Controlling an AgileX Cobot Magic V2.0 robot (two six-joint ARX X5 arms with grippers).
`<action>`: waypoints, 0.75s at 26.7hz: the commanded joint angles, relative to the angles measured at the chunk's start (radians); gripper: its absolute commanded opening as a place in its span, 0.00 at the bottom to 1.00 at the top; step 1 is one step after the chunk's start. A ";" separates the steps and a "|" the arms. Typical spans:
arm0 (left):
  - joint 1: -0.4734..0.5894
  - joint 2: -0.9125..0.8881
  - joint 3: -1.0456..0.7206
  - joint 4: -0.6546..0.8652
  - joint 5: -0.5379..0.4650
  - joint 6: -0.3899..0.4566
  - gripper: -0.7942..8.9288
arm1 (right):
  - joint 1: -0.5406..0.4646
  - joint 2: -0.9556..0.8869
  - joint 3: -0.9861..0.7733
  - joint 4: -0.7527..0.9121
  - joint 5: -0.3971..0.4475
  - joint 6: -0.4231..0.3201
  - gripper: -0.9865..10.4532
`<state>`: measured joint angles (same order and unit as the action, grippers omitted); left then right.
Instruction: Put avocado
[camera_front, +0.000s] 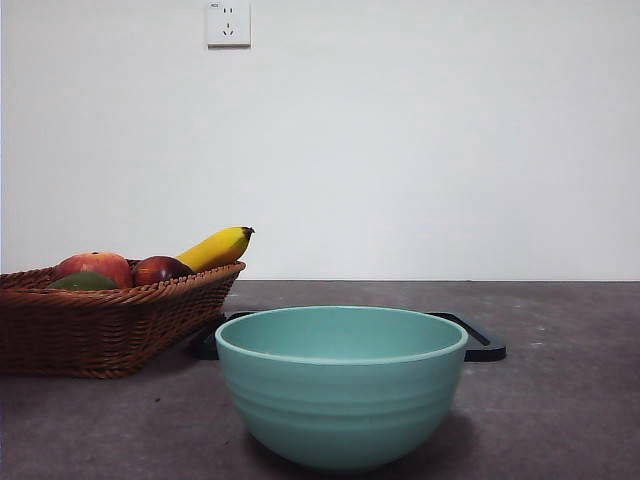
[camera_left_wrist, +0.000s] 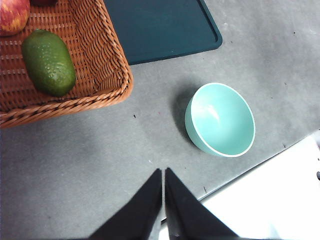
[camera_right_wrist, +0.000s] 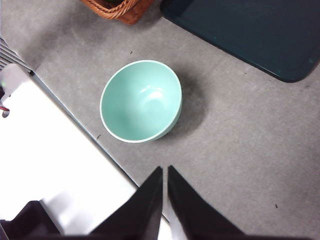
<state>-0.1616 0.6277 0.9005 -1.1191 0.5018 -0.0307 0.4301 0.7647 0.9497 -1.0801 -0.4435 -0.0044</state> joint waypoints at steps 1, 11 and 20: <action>-0.003 0.006 0.024 0.010 0.005 0.019 0.17 | 0.005 0.006 0.018 0.010 -0.002 -0.014 0.13; -0.003 0.009 0.024 0.021 0.003 0.011 0.51 | 0.005 0.006 0.018 0.033 -0.002 -0.003 0.38; -0.003 0.087 0.025 0.112 -0.021 -0.011 0.51 | 0.005 0.006 0.018 0.033 -0.002 -0.003 0.38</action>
<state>-0.1619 0.6994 0.9024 -1.0279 0.4847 -0.0395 0.4301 0.7643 0.9497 -1.0573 -0.4435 -0.0036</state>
